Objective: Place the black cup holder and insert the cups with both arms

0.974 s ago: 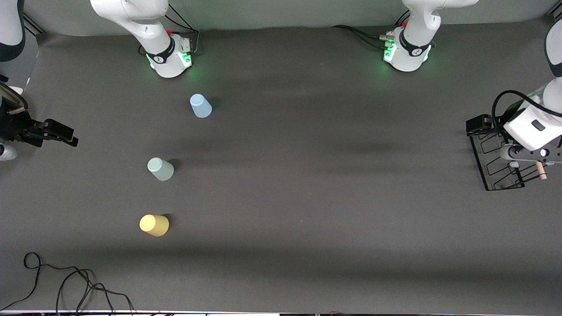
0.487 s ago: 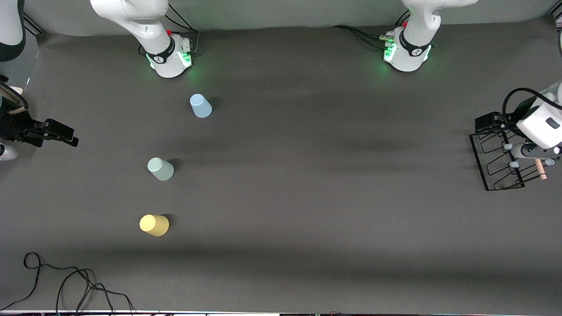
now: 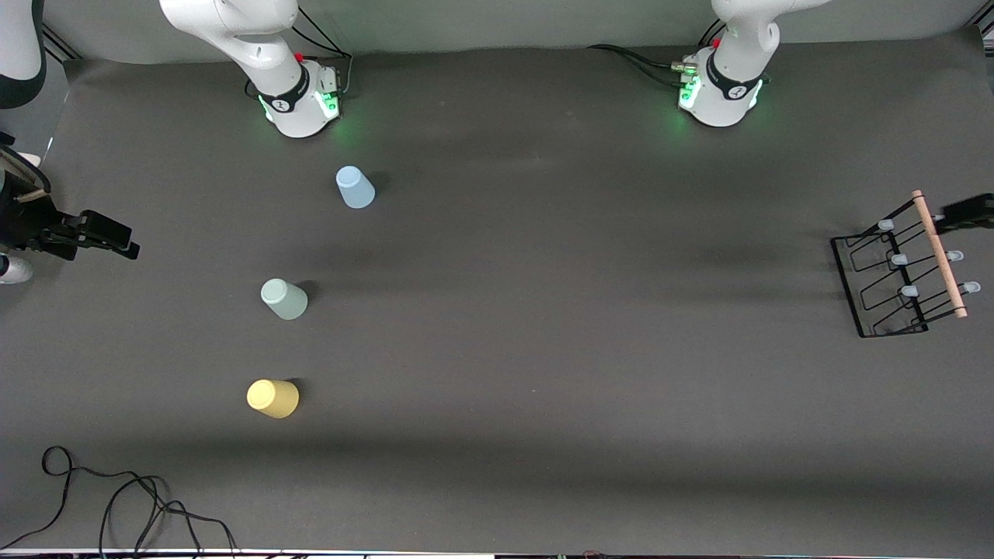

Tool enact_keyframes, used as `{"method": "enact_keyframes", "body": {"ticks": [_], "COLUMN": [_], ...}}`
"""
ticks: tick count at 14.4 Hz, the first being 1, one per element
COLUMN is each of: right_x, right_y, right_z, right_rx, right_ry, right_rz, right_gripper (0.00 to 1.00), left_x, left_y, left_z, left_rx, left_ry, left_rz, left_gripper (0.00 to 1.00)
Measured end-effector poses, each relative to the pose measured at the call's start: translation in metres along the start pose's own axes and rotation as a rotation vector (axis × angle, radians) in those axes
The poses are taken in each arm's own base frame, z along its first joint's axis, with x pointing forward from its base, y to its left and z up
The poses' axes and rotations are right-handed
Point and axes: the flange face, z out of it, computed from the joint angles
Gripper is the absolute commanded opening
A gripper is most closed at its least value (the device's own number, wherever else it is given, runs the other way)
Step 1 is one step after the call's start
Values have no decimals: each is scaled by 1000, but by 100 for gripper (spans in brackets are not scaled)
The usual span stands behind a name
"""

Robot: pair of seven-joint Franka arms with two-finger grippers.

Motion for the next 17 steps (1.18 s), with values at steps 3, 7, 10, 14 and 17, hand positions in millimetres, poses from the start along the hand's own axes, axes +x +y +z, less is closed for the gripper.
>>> {"method": "enact_keyframes", "body": {"ticks": [3, 7, 10, 14, 17], "right_x": [0, 0, 0, 0, 5], "right_y": [0, 0, -1, -1, 0], "right_z": [0, 0, 0, 0, 9], "right_rx": [0, 0, 0, 0, 0], "right_ry": [0, 1, 1, 1, -9], "right_rz": [-1, -1, -1, -1, -1], "right_gripper": [100, 100, 100, 100, 100], "left_x": [15, 49, 55, 54, 53], "left_y": [-64, -98, -112, -114, -114], "left_z": [59, 151, 203, 220, 222], "left_rx": [-18, -7, -15, -27, -29], "left_ry": [-7, -15, -25, -44, -48], "left_rz": [-16, 4, 9, 10, 10], "left_gripper": [99, 99, 96, 0, 0]}}
